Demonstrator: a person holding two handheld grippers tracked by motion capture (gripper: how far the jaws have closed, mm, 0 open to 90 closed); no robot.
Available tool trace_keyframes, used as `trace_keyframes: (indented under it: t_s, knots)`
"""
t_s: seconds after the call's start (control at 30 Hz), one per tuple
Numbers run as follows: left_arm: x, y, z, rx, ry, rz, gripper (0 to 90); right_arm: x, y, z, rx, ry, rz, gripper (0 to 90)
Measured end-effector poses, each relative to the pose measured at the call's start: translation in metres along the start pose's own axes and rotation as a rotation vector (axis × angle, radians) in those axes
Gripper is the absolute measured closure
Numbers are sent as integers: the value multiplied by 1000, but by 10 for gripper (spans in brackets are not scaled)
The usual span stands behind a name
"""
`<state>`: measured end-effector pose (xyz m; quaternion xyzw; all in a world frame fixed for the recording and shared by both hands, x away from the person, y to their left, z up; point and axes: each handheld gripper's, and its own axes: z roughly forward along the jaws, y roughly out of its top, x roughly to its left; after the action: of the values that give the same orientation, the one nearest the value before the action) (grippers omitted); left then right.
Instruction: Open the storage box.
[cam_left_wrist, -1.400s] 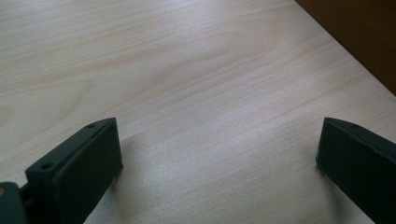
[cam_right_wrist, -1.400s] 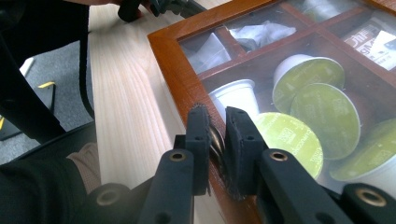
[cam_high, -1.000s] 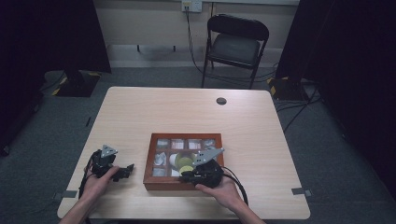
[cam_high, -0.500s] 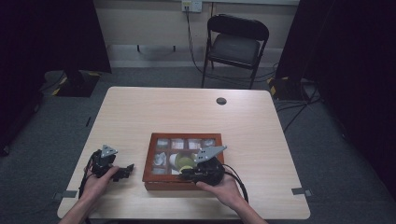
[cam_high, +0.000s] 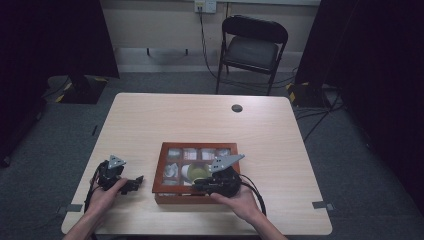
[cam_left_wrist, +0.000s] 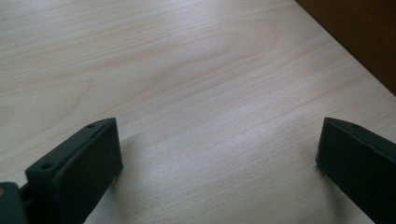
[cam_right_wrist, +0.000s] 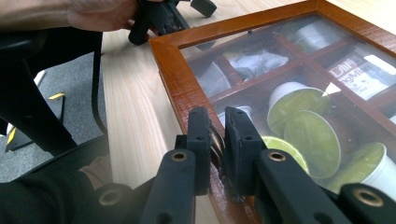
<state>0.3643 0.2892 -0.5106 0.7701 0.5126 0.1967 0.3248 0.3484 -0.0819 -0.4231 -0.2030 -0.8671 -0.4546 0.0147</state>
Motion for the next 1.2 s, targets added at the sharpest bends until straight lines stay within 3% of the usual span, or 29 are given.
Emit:
trace_keyframes:
  t_s: [1.2]
  knots:
    - [0, 0, 0, 0, 0, -1, 0, -2, 17, -15, -73, -8, 21, 808]
